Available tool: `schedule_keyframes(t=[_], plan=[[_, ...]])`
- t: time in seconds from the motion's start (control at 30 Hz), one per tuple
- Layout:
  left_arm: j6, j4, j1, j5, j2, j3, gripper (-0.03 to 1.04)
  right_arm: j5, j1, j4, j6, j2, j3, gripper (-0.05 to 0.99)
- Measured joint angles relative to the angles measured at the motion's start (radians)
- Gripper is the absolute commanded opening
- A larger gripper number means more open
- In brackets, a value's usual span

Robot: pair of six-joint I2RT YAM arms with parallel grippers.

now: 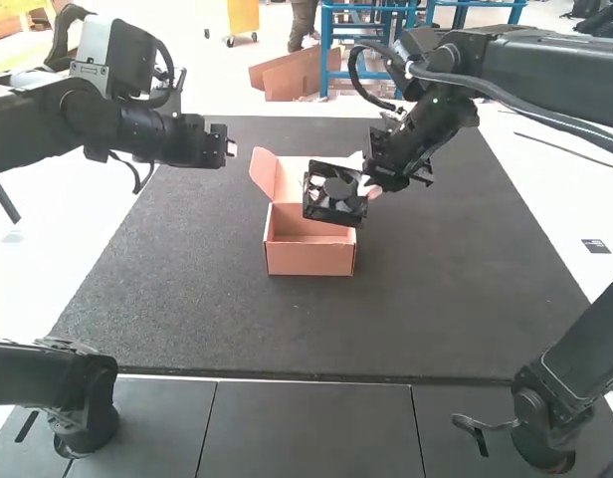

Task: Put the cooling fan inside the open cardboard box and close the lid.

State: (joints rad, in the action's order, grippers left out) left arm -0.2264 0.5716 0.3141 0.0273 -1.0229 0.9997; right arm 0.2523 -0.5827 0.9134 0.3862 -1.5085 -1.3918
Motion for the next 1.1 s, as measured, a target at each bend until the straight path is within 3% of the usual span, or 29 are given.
schedule_keyframes(t=[0.3, 0.63, 1.1], plan=[[0.001, 0.082, 0.000, 0.051, 0.000, 0.000, 0.97, -0.049, -0.005, -0.037, -0.011, -0.178, -0.005, -0.01], [0.016, 0.080, -0.029, 0.129, 0.000, 0.000, 0.97, -0.097, -0.023, -0.062, -0.044, -0.338, -0.159, -0.01], [0.020, 0.072, -0.035, 0.138, 0.000, 0.000, 0.97, -0.134, -0.039, -0.121, -0.052, -0.487, -0.230, -0.01]])
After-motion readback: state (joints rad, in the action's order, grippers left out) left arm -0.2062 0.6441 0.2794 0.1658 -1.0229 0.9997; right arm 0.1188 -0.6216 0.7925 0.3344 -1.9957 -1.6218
